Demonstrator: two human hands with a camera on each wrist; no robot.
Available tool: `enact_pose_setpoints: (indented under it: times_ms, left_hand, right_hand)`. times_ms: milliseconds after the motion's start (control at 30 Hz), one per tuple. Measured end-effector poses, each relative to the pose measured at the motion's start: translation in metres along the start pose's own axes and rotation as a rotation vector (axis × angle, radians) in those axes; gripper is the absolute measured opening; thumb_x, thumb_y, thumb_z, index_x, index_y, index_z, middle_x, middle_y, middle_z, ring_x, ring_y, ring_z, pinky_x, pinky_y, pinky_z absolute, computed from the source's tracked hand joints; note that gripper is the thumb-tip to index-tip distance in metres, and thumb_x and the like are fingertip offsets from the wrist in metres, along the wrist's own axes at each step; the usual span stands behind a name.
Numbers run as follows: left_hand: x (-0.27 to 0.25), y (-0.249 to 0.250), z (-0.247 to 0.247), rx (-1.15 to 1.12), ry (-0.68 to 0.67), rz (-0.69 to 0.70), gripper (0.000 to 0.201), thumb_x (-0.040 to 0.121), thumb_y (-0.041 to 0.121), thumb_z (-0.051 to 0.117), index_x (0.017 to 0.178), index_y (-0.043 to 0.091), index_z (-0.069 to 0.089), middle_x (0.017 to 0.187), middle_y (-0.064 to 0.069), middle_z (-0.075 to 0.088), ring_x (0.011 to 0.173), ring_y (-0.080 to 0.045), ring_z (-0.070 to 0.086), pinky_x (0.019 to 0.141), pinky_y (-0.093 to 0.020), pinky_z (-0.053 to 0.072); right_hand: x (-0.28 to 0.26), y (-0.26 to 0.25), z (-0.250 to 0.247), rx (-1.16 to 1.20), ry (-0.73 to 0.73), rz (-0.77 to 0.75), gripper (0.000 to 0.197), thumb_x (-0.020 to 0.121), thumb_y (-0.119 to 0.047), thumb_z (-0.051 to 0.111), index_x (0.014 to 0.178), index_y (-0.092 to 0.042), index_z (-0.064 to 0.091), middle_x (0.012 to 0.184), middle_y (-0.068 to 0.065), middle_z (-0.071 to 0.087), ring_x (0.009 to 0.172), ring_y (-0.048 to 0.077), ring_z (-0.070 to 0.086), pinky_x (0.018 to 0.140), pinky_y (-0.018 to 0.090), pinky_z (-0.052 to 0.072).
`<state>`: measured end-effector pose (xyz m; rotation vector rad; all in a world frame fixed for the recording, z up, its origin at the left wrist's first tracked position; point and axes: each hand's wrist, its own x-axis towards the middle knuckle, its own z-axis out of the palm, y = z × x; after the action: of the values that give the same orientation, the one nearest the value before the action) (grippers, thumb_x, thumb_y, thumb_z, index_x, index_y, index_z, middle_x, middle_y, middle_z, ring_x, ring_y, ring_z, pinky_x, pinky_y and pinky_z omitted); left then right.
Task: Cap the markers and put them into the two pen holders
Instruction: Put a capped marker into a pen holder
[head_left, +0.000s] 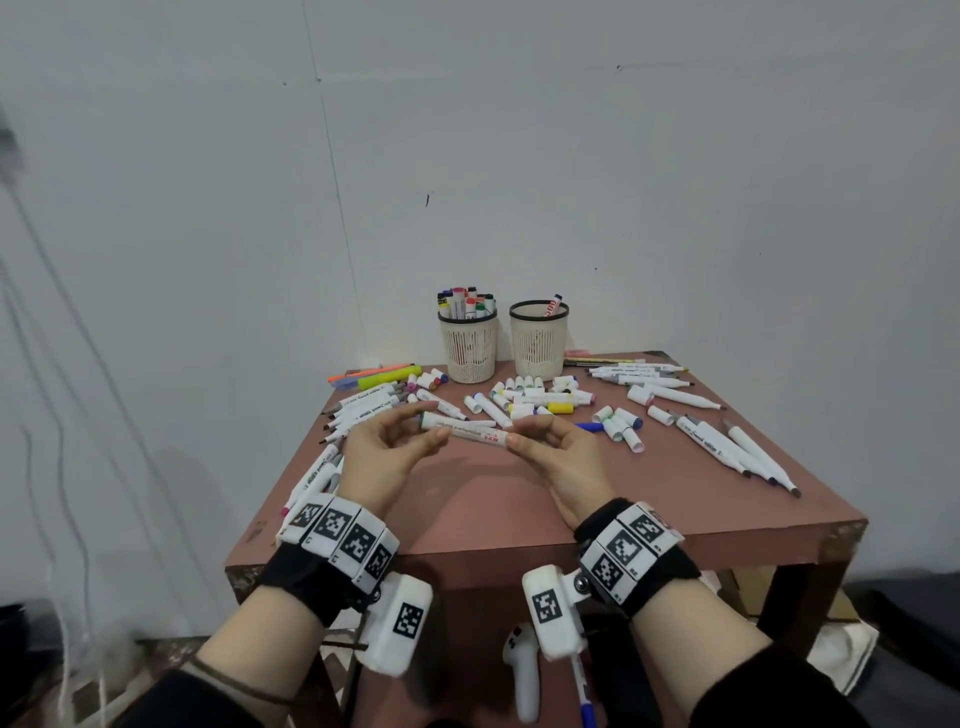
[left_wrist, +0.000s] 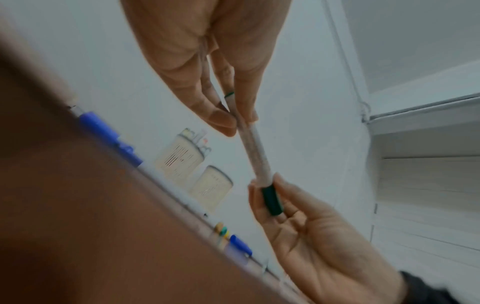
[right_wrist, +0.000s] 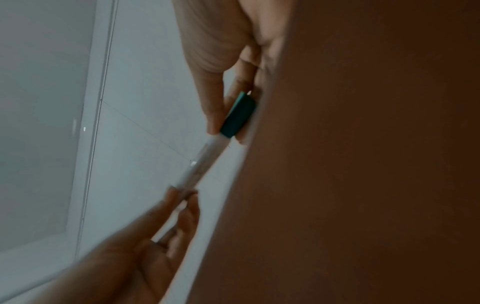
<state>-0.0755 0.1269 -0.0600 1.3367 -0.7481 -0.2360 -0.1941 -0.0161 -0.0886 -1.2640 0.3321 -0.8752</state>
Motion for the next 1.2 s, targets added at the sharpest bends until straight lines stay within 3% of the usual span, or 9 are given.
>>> enact_pose_setpoints:
  times_ms: [100,200,300,433,633,733,933,1033,1200]
  left_hand:
    - [0.002,0.026,-0.005,0.106,-0.035,0.108,0.036,0.072,-0.007,0.073,0.106,0.007,0.068,0.079,-0.011,0.068,0.072,-0.011,0.068,0.067,-0.018,0.054]
    - [0.004,0.054,-0.009,0.211,-0.112,0.17,0.035,0.072,-0.001,0.076,0.099,0.021,0.07,0.078,-0.012,0.068,0.07,-0.015,0.067,0.071,-0.029,0.057]
    - [0.008,0.079,-0.009,0.287,-0.17,0.219,0.034,0.07,0.001,0.078,0.094,0.024,0.07,0.072,-0.004,0.066,0.066,-0.011,0.066,0.071,-0.024,0.056]
    - [0.014,0.1,-0.006,0.338,-0.247,0.277,0.034,0.067,0.002,0.08,0.092,0.024,0.07,0.061,0.011,0.064,0.059,-0.003,0.062,0.067,-0.017,0.054]
    - [0.027,0.107,-0.004,0.422,-0.279,0.355,0.035,0.068,0.008,0.081,0.092,0.03,0.068,0.073,0.004,0.066,0.066,-0.006,0.066,0.071,-0.019,0.056]
    - [0.044,0.1,-0.016,0.473,-0.297,0.315,0.036,0.069,0.009,0.081,0.095,0.03,0.066,0.082,-0.002,0.071,0.075,-0.014,0.068,0.075,-0.024,0.056]
    - [0.081,0.067,-0.056,1.052,-0.511,0.209,0.023,0.076,0.013,0.077,0.096,0.021,0.071,0.084,0.016,0.063,0.071,0.011,0.058,0.066,-0.005,0.044]
    - [0.094,0.054,-0.069,1.368,-0.69,0.204,0.023,0.081,0.018,0.072,0.103,0.024,0.071,0.093,0.01,0.059,0.075,0.004,0.052,0.064,-0.004,0.037]
    - [0.102,0.041,-0.064,1.664,-0.948,0.198,0.037,0.086,0.018,0.062,0.119,0.034,0.062,0.12,0.009,0.057,0.106,-0.009,0.054,0.077,-0.018,0.037]
  right_hand:
    - [-0.011,-0.008,0.007,-0.239,-0.112,-0.08,0.028,0.075,0.001,0.074,0.096,-0.018,0.071,0.09,-0.007,0.071,0.087,0.002,0.065,0.079,0.017,0.051]
    - [-0.02,-0.021,0.018,-0.605,-0.179,-0.205,0.038,0.077,-0.011,0.076,0.112,-0.024,0.068,0.096,-0.012,0.068,0.091,0.003,0.063,0.081,0.016,0.047]
    - [-0.027,-0.041,0.03,-0.757,-0.196,-0.282,0.039,0.08,-0.021,0.074,0.118,-0.024,0.066,0.094,-0.017,0.063,0.087,-0.005,0.055,0.078,0.012,0.042]
    - [-0.028,-0.066,0.041,-0.73,-0.195,-0.365,0.03,0.081,-0.025,0.073,0.11,-0.026,0.069,0.082,-0.027,0.058,0.08,-0.01,0.054,0.072,0.007,0.04]
    - [0.001,-0.081,0.048,-0.677,-0.179,-0.396,0.025,0.076,-0.018,0.078,0.1,-0.021,0.072,0.074,-0.015,0.063,0.065,-0.007,0.056,0.063,0.009,0.043]
    - [0.021,-0.083,0.045,-0.66,-0.164,-0.36,0.027,0.076,-0.014,0.078,0.102,-0.015,0.071,0.077,-0.012,0.064,0.07,-0.001,0.06,0.07,0.015,0.049]
    - [0.067,-0.089,0.036,-0.643,-0.079,-0.335,0.03,0.08,-0.008,0.071,0.11,-0.011,0.063,0.094,0.005,0.068,0.086,0.017,0.067,0.083,0.036,0.057]
    - [0.092,-0.092,0.032,-0.633,-0.03,-0.366,0.043,0.08,-0.003,0.069,0.118,-0.017,0.054,0.093,0.011,0.066,0.083,0.022,0.068,0.077,0.043,0.058]
    - [0.128,-0.098,0.022,-0.622,0.076,-0.441,0.072,0.08,0.006,0.063,0.134,-0.035,0.037,0.103,0.014,0.06,0.079,0.021,0.068,0.071,0.031,0.059]
